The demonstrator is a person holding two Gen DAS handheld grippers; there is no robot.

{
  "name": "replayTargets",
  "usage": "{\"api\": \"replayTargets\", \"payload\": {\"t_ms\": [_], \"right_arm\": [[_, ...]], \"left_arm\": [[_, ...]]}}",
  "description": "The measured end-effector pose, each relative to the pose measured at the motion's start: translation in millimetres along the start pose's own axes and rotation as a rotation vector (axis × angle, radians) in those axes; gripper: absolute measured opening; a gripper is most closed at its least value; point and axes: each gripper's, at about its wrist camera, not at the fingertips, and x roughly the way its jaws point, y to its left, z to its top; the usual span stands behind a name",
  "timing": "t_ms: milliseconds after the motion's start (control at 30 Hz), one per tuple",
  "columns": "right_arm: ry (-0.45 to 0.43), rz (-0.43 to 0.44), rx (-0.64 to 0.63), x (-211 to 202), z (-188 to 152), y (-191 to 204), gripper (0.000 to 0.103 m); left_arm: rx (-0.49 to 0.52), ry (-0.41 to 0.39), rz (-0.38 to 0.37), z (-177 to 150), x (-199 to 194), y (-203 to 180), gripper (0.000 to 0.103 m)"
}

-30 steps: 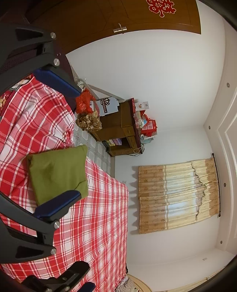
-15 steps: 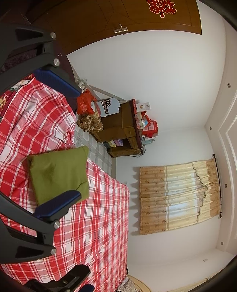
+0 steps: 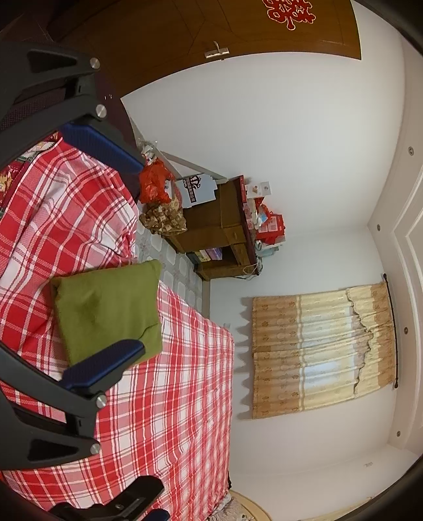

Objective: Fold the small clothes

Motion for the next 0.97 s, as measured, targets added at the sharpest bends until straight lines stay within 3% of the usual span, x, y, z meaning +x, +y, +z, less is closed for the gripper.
{"api": "replayTargets", "payload": {"t_ms": [567, 700, 967], "right_arm": [[0.017, -0.007, 0.021, -0.1, -1.3, -3.8, 0.089], [0.029, -0.007, 0.021, 2.3, -2.2, -5.0, 0.089], [0.043, -0.008, 0.033, 6.1, -4.7, -8.3, 0.089]], "left_arm": [[0.017, 0.015, 0.01, -2.2, 4.3, -2.8, 0.103], [0.008, 0.051, 0.056, -4.0, 14.7, -0.3, 0.103], [-0.033, 0.116, 0.016, -7.2, 27.1, 10.7, 0.103]]}}
